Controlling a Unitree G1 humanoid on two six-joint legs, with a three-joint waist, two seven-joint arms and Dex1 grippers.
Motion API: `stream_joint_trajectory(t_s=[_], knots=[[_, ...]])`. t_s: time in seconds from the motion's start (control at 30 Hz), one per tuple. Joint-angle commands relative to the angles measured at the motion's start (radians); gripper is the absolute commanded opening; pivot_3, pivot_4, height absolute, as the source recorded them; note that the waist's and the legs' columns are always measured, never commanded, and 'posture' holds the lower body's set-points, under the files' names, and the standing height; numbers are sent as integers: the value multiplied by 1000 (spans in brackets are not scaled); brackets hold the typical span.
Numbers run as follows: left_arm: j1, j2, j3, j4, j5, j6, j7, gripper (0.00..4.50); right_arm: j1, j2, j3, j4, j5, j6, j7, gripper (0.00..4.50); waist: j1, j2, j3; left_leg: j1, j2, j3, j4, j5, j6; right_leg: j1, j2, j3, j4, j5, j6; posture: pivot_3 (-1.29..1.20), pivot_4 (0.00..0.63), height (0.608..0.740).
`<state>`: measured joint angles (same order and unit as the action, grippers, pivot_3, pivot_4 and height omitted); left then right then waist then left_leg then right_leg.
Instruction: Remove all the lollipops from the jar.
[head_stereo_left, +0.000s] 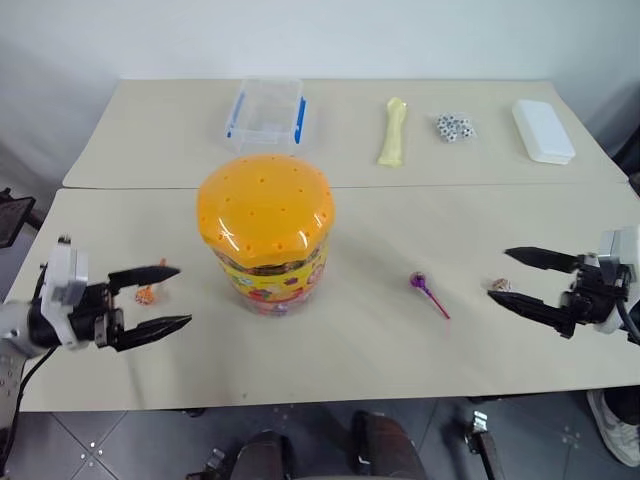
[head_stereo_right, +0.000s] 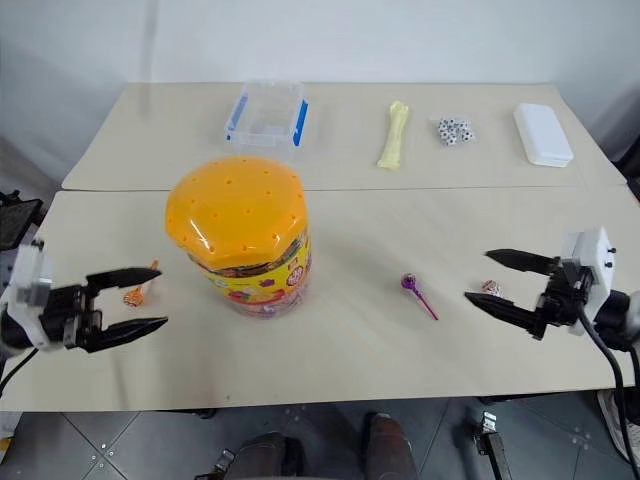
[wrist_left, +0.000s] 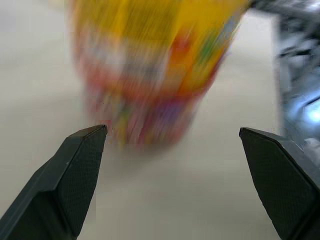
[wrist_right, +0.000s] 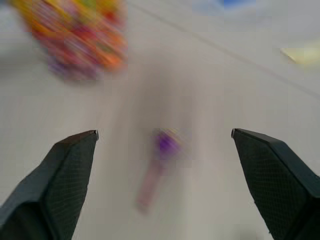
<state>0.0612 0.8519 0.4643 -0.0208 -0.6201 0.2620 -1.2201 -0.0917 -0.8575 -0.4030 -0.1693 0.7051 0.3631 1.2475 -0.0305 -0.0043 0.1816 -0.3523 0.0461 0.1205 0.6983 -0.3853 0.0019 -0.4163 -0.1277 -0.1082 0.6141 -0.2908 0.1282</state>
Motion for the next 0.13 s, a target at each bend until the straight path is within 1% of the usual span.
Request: stream_joint_trajectory(t_s=[0.03,0.1,0.13], knots=[[26,-69,1,-45,87,-124,95,4500,-10,86,164,-124,-59,-96,1,4485,6,-2,-1,0,0,0,0,0,0,0,0,0,-1,0,-1,0,150,740],[46,-104,-11,-91,102,-149,121,4500,-6,138,217,-116,-116,-164,-12,4485,21,-3,-1,-1,0,-2,1,0,0,0,-2,-1,1,0,-1,0,150,740],[54,-116,-20,-113,113,-156,138,4500,-1,157,241,-99,-146,-202,-11,4485,21,-3,-1,-1,-1,-2,2,0,0,0,-3,-1,2,0,-1,0,150,740]])
